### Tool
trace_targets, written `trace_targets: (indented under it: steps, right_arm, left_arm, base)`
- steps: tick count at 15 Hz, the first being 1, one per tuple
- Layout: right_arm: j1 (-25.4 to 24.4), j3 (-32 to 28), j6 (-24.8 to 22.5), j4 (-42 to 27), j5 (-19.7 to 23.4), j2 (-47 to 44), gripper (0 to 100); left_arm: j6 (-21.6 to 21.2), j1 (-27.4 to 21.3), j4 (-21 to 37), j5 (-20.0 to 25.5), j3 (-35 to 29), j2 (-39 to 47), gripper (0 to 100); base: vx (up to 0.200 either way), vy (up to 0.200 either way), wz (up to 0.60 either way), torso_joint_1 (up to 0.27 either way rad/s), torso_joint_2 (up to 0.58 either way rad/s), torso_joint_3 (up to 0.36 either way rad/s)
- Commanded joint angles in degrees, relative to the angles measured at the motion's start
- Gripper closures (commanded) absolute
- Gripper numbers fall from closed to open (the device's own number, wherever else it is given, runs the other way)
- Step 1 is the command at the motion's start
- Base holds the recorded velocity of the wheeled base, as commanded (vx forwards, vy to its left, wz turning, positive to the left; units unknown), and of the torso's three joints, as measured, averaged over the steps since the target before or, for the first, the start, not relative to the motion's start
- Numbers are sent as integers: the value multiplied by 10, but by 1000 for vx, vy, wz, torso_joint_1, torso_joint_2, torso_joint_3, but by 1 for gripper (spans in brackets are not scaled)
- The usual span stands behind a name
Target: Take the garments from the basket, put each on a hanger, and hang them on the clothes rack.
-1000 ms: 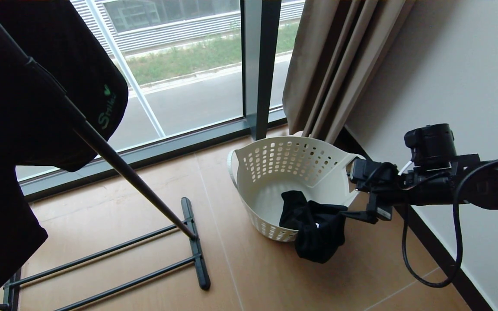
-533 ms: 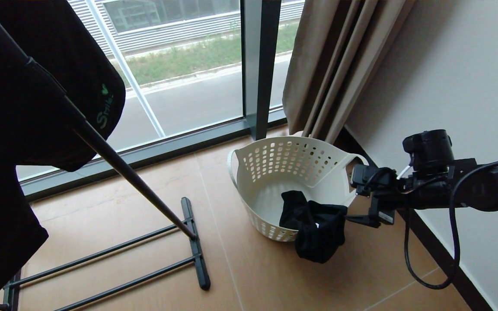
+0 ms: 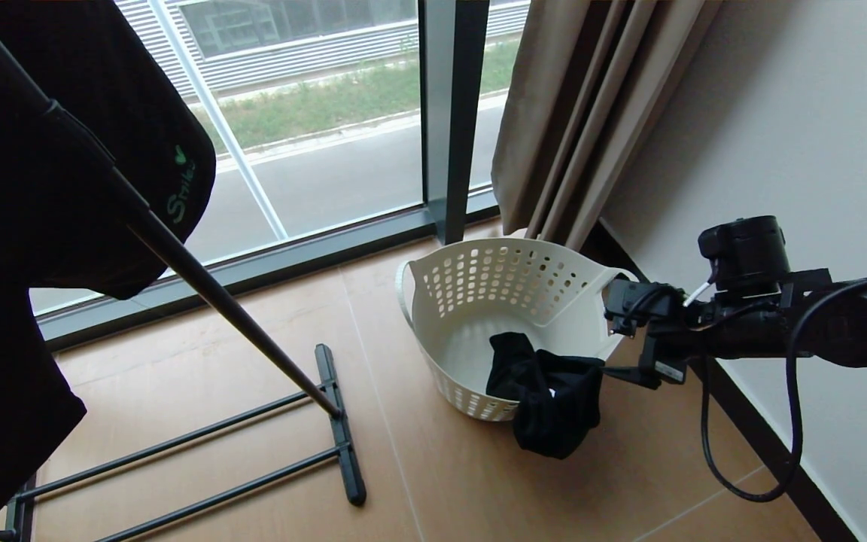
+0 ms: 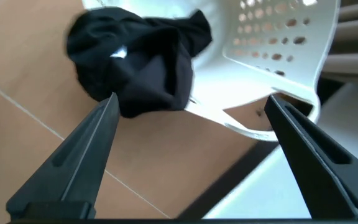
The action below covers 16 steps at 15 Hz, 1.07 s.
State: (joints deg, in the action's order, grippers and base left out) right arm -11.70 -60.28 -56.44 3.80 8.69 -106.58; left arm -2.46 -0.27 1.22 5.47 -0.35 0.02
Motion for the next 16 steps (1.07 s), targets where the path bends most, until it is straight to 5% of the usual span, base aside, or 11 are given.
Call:
trace_targets:
  steps: [1,13,16]
  right_arm:
    - [-5,-23,-1,3,-6,-47,0]
    - [9,-242,1,-40,-38,-204,0]
    - [9,-244,0,-42,-39,-221,0]
  left_arm:
    - [0,0,0,0,0,0,0]
    - [0,0,0,0,0,0,0]
    - [0,0,0,0,0,0,0]
  base:
    - [0,0,0,0,0,0]
    - [0,0,0,0,0,0]
    - [0,0,0,0,0,0]
